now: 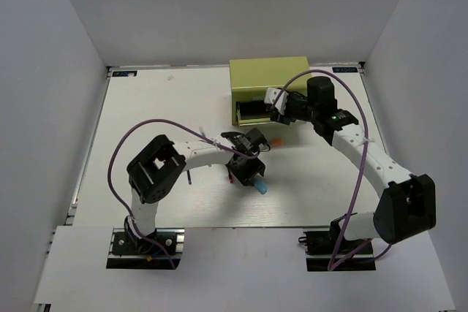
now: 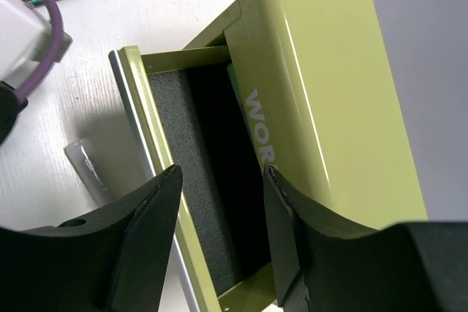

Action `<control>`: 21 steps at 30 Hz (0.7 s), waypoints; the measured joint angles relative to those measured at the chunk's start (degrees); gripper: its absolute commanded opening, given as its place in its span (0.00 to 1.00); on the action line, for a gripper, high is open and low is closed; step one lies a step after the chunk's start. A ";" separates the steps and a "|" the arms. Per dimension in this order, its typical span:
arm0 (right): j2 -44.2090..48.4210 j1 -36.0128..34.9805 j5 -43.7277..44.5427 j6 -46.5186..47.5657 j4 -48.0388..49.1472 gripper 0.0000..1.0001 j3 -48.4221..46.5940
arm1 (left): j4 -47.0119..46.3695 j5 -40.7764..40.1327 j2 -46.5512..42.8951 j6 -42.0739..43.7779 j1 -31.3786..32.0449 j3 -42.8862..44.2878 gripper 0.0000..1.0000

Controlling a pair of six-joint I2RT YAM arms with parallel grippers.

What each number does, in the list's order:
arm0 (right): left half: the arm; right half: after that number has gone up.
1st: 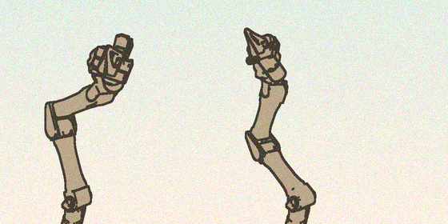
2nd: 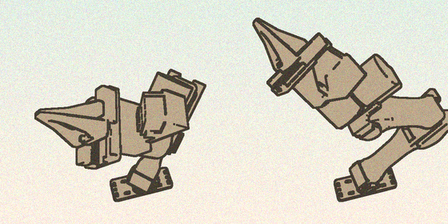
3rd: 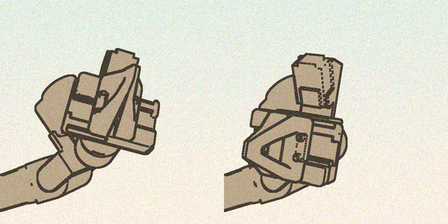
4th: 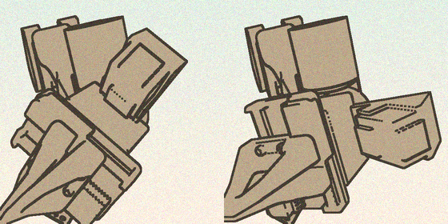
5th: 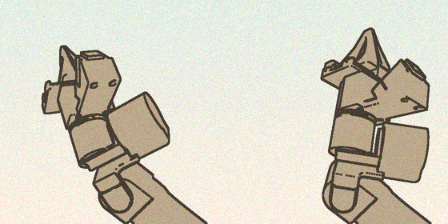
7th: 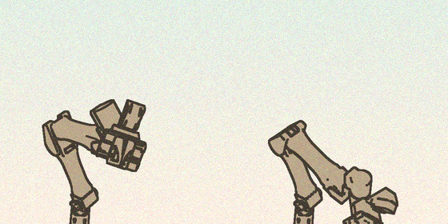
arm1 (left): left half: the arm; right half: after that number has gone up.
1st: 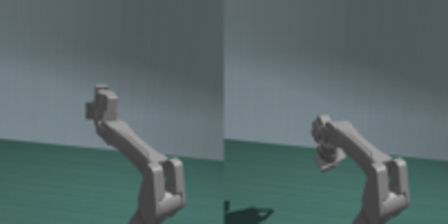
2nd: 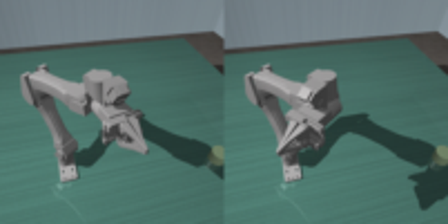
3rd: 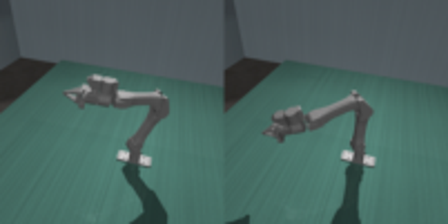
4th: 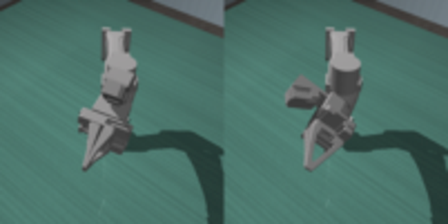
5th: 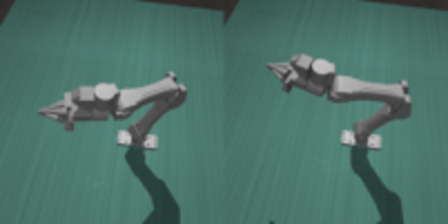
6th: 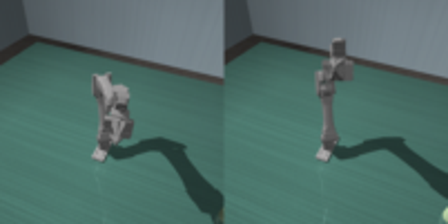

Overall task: Sort the stationery into containers
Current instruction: Pick up the stationery from the center of the board.

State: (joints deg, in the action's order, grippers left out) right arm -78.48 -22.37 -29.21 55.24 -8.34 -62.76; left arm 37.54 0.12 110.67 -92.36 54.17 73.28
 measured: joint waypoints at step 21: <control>13.53 3.08 -0.33 -8.98 0.87 0.42 12.26 | -13.81 -10.99 -20.13 17.09 1.18 -8.13 0.15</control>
State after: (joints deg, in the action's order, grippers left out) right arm -64.95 -19.29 -29.54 46.26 -7.46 -50.50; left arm 23.73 -10.87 90.54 -75.26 55.35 65.14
